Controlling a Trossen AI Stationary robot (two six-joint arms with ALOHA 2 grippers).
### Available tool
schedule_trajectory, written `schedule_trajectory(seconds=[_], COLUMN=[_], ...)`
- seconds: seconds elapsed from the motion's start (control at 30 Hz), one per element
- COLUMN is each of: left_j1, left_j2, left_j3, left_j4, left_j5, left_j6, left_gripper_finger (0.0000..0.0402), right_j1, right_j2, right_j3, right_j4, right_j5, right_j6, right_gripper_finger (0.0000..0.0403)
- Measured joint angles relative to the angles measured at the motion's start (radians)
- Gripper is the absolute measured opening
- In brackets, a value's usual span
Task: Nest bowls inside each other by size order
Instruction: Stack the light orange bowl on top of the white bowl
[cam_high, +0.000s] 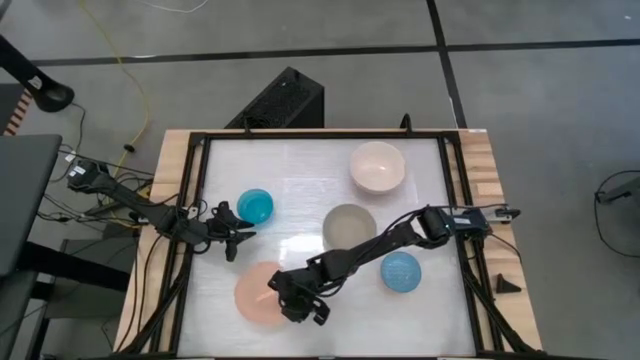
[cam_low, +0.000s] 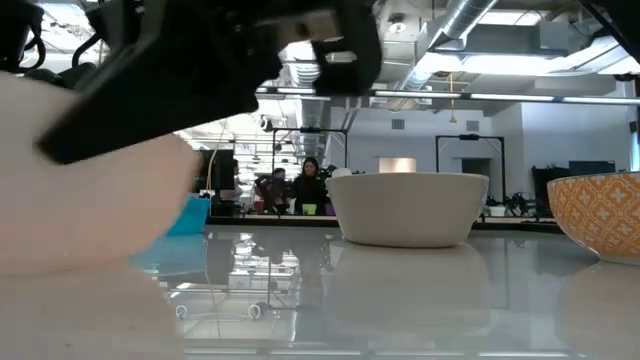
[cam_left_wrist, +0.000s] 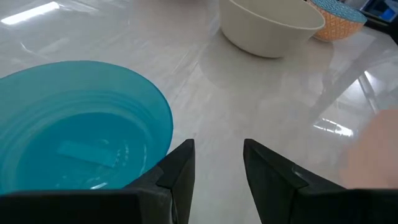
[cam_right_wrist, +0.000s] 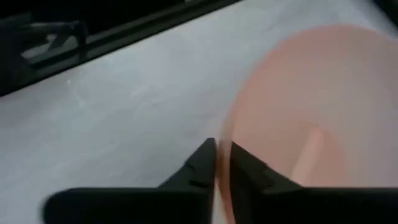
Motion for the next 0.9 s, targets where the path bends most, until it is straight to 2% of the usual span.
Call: schedule_trajectory(seconds=[0.07,0.13,0.3,0.4,0.5,0.63,0.77,0.9], left_j1=[0.000,0.000,0.000,0.000,0.000,0.000,0.000,0.000], left_j2=[0.000,0.000,0.000,0.000,0.000,0.000,0.000,0.000], left_j3=[0.000,0.000,0.000,0.000,0.000,0.000,0.000,0.000], left_j4=[0.000,0.000,0.001,0.001,0.000,0.000,-0.001,-0.001], left_j5=[0.000,0.000,0.000,0.000,0.000,0.000,0.000,0.000], left_j6=[0.000,0.000,0.000,0.000,0.000,0.000,0.000,0.000], left_gripper_finger=[0.0125,0.0125,0.0125,0.0125,0.0125,0.0125,0.0125,0.0125], right_j1=[-0.001,0.000,0.009,0.017,0.032,0.033,0.014,-0.065], right_j2=[-0.013,-0.044,-0.173,-0.275,-0.378,-0.537,-0.765,-1.063], right_j3=[0.018,0.031,0.046,0.046,0.044,-0.041,-0.258,-0.569], right_j4=[-0.044,-0.116,-0.238,-0.384,-0.550,-0.640,-0.651,-0.552], right_j5=[-0.029,-0.079,-0.205,-0.191,-0.090,0.053,0.251,0.505], right_j6=[-0.003,0.010,0.160,0.220,0.294,0.399,0.485,0.547], right_gripper_finger=[0.0027,0.0027,0.0035,0.0031,0.0031,0.0031,0.0031,0.0031])
